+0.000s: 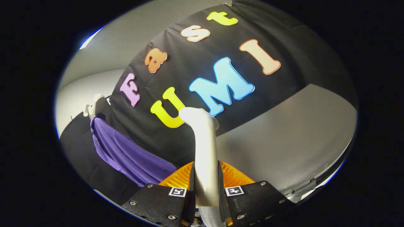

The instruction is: Iron the clothes twice with a garment steamer, once on the left side and once on the right side.

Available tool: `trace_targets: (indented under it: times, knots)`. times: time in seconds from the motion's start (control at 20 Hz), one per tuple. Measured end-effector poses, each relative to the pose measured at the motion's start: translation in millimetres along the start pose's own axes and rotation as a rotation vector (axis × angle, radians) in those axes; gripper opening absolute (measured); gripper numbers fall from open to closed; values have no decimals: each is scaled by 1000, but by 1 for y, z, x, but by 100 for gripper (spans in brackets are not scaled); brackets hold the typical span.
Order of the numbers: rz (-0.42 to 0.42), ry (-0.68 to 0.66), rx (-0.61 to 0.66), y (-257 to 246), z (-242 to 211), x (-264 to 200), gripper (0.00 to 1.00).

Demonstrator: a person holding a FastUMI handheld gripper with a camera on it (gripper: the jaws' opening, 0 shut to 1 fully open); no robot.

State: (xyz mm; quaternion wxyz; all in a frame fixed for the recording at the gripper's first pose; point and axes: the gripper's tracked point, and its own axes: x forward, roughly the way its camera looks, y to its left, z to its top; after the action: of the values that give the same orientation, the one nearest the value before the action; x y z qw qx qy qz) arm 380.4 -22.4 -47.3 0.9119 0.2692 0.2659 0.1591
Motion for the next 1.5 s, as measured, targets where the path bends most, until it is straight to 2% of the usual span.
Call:
trace_targets:
  times: [0.4,0.65,0.95,1.25,1.5]
  knots:
    - [33,-252,-178,91,-19,-106,30]
    - [0,-367,-309,128,-43,-146,31]
    - [11,-491,-359,176,-62,-178,31]
    - [34,-544,-441,237,-67,-171,30]
    - [52,-549,-514,280,-63,-131,31]
